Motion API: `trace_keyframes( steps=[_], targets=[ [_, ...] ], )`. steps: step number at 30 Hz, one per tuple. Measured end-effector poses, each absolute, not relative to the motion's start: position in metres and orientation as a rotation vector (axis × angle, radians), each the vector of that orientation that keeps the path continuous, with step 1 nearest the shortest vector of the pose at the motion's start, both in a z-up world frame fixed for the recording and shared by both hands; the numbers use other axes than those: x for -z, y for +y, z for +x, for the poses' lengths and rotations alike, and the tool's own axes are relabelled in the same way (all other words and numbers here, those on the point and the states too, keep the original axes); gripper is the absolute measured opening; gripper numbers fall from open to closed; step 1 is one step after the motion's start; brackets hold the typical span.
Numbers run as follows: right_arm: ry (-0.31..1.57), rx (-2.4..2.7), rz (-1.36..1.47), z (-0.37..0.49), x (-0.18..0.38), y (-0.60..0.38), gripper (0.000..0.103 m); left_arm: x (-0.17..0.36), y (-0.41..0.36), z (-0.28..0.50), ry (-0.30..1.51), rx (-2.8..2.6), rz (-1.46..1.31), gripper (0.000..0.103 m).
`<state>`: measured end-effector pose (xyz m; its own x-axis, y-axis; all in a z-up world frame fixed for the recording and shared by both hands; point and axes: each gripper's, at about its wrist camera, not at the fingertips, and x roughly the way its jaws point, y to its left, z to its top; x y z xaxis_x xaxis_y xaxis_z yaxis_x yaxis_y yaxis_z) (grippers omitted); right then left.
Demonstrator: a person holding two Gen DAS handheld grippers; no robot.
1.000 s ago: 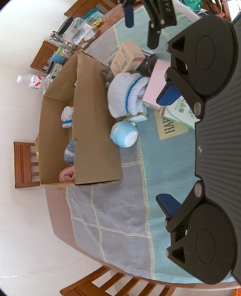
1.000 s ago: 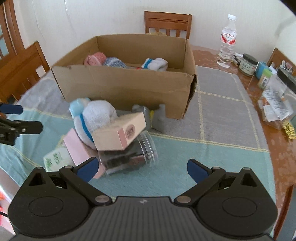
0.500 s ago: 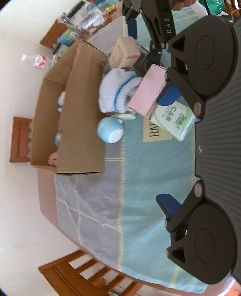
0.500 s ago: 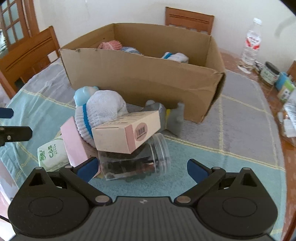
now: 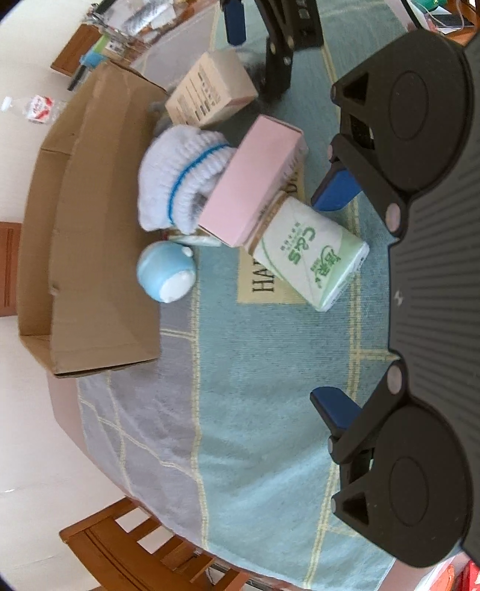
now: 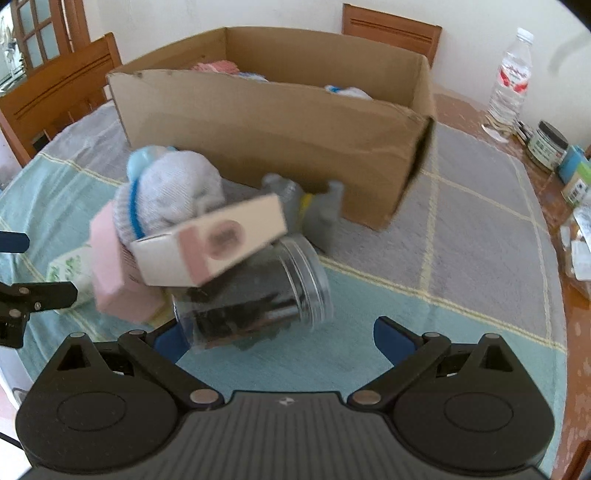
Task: Organize objects
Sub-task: 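Move the left tool to the green C&S tissue pack while the right tool approaches the clear jar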
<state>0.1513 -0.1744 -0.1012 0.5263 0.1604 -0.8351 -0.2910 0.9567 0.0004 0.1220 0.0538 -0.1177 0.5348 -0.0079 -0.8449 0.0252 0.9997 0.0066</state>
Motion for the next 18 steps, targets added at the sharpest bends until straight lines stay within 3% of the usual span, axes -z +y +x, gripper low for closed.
trace_keyframes(
  steps=[18],
  targets=[
    [0.987, -0.332, -0.211, 0.151, 0.113, -0.194, 0.103, 0.117, 0.105, 0.116, 1.019, -0.114, -0.015, 0.101]
  ],
)
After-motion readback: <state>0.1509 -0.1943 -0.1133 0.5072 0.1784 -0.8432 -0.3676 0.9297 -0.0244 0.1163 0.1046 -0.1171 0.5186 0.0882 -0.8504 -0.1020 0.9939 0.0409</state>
